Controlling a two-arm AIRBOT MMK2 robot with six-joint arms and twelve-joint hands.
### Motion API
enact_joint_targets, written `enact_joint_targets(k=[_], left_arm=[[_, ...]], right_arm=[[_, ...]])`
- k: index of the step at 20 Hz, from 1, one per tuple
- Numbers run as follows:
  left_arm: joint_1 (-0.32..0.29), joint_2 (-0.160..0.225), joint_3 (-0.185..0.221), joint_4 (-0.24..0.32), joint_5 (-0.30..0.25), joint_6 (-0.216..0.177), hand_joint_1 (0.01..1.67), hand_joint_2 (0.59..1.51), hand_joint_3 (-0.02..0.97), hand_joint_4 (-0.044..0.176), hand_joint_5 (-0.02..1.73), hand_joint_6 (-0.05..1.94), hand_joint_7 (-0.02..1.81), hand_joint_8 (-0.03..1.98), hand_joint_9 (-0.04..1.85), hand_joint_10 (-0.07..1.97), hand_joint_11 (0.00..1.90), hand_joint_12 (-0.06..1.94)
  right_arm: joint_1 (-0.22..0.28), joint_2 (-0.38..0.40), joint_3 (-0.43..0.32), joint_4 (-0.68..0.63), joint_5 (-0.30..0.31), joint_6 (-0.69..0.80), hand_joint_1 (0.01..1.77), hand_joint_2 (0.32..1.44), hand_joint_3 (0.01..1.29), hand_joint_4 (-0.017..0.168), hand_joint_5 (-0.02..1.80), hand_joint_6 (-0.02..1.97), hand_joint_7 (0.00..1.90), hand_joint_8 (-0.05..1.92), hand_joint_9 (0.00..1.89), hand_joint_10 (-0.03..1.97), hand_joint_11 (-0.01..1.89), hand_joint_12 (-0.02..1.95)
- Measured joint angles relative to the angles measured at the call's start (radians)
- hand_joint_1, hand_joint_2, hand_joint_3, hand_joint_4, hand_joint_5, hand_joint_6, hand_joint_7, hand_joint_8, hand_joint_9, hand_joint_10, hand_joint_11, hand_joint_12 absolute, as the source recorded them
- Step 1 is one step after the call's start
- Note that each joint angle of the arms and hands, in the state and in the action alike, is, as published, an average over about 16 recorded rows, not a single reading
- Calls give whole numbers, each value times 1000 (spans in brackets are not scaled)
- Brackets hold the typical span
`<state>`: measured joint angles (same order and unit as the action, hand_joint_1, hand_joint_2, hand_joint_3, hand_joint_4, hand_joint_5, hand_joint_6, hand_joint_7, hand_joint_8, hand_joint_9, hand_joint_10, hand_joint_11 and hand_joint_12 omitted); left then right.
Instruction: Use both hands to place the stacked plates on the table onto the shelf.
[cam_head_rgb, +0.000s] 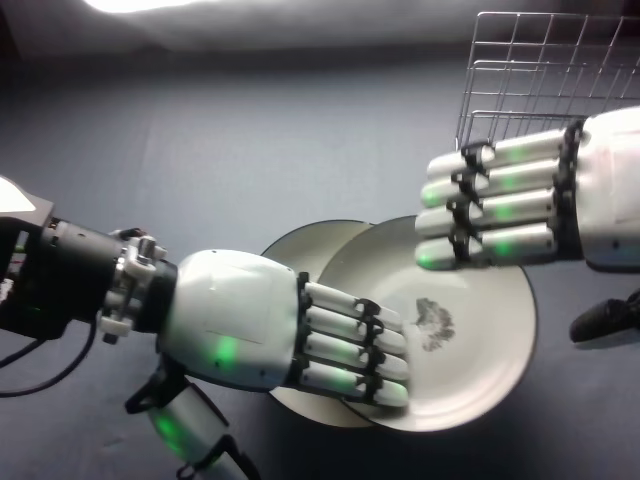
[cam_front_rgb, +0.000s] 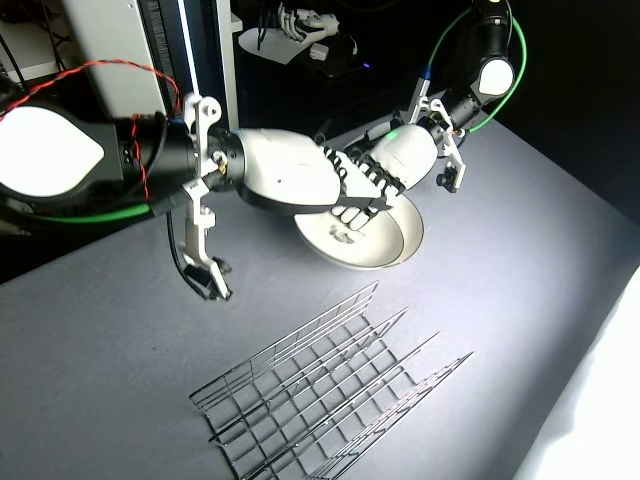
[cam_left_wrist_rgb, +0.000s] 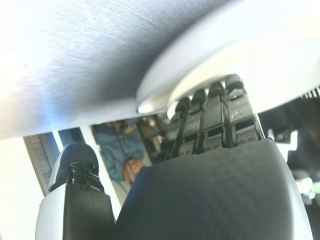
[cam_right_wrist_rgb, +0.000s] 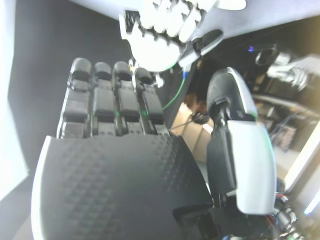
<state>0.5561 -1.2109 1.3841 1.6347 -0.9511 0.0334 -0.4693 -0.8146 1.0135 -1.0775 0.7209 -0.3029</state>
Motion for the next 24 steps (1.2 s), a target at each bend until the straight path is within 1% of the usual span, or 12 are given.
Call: enact_joint_targets(k=[7,9,15,21,24], left_arm=[[-3,-14,9,-4,-16,3,17,1101,18,-6,65,-20,33,-12,16,-14,15,-21],[-3,-13,14,-3,-24,3,17,1102,17,-5,71,-18,37,-12,17,-13,15,-23],[-6,1,42,2,-38,-1,18,1105,17,-2,64,-20,35,-13,21,-9,22,-12],[-16,23,67,24,-44,-10,17,1108,18,-4,52,-27,33,-14,27,-8,32,6],[-21,38,76,42,-49,-17,17,1110,18,-5,45,-30,35,-14,33,-7,39,17]], right_arm=[[2,-38,46,-70,3,9,981,1049,15,2,53,25,30,13,14,6,16,14],[7,-43,50,-72,1,12,1058,1030,15,2,44,25,25,13,13,6,18,13],[38,-50,52,-62,-9,15,1195,1001,15,2,21,26,16,13,13,7,21,92],[75,-51,52,-46,-18,17,1198,1008,15,2,20,26,14,13,13,6,21,148],[85,-52,52,-39,-22,17,1186,1010,15,2,21,26,13,13,12,7,21,178]])
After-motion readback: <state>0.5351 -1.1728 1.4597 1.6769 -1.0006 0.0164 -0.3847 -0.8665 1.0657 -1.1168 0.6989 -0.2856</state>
